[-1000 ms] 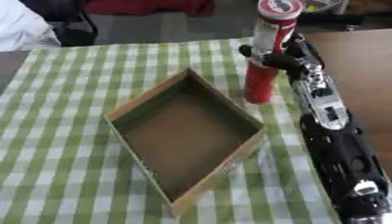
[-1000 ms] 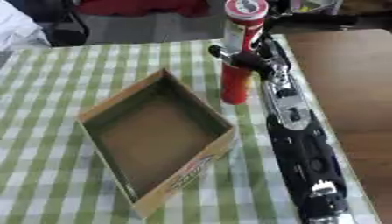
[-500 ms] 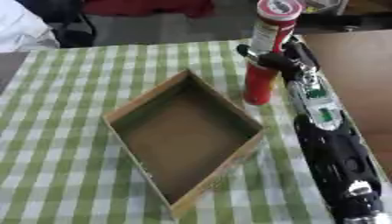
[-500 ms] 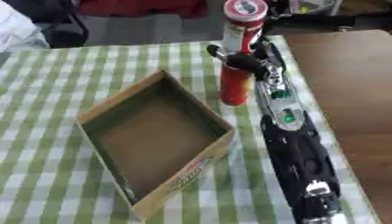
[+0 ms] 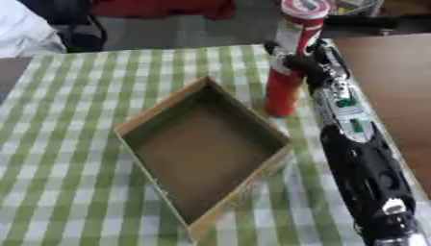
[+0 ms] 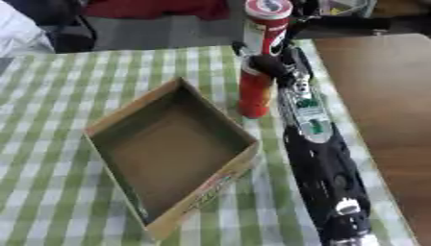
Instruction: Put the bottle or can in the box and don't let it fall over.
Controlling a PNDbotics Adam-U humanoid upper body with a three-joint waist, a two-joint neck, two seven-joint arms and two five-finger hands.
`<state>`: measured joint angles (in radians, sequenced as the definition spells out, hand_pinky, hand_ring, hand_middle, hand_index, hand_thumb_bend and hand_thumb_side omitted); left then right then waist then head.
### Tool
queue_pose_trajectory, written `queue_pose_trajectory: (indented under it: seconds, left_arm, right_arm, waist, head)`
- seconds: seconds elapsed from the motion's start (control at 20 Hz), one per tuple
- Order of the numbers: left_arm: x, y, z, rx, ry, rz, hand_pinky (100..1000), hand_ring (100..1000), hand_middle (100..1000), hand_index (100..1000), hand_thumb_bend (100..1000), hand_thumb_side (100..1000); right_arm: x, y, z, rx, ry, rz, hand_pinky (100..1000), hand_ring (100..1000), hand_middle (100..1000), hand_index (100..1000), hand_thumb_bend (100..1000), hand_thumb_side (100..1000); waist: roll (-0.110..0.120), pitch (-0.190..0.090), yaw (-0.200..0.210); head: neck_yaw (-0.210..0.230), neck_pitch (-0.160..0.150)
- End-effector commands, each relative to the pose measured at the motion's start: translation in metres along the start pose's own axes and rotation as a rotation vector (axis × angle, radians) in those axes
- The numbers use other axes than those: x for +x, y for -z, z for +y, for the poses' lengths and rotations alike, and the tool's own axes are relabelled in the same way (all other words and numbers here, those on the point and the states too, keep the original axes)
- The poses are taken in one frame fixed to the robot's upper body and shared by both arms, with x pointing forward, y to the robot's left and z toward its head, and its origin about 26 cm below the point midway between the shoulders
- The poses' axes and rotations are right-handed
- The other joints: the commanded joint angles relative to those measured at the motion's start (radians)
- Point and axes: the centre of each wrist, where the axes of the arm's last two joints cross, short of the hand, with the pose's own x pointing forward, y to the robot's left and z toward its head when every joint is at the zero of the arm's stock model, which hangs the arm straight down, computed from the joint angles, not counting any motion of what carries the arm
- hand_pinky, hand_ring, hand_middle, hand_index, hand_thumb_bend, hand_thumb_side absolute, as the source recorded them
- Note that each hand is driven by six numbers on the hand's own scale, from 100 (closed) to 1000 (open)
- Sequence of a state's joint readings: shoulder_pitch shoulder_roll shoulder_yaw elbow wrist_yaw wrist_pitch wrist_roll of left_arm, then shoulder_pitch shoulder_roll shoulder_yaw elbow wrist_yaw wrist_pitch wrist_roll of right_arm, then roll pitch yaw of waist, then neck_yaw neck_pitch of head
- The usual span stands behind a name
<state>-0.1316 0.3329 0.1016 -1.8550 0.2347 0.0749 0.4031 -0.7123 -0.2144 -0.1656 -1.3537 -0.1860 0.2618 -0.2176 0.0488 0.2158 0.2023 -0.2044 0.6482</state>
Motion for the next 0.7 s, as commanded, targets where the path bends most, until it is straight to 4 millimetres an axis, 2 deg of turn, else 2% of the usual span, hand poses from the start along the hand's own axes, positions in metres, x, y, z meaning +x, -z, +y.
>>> queue_pose_trajectory:
  seconds: [0.05,0.15,0.45,0.7]
  left_arm:
    - [0.008,0.003,0.0,-0.01,0.002,-0.03,837,929,752,771,473,733]
    - [0.008,0.003,0.0,-0.011,0.002,-0.031,837,929,753,772,470,734]
    - [0.008,0.003,0.001,-0.01,0.002,-0.032,837,929,751,771,465,735]
    - [0.008,0.004,0.001,-0.011,0.003,-0.034,838,929,751,772,464,736]
  right_arm:
    - [0.015,0.003,0.002,0.008,0.019,-0.053,892,639,704,658,394,100]
    - [0.017,0.003,0.003,0.006,0.02,-0.062,887,626,692,646,362,100]
    - [0.023,0.003,0.004,-0.002,-0.008,-0.108,874,606,677,624,379,100]
    - [0.044,-0.001,0.012,0.051,-0.033,-0.199,884,590,666,610,357,100]
  waist:
    - [-0.001,-0.014,0.002]
    - [-0.002,-0.015,0.002]
    - [-0.004,-0.018,0.003]
    - [-0.005,-0.023,0.001]
  head:
    - [0.0,-0.007]
    - [0.0,-0.006]
    - [0.001,-0.002]
    - [0.002,0.004]
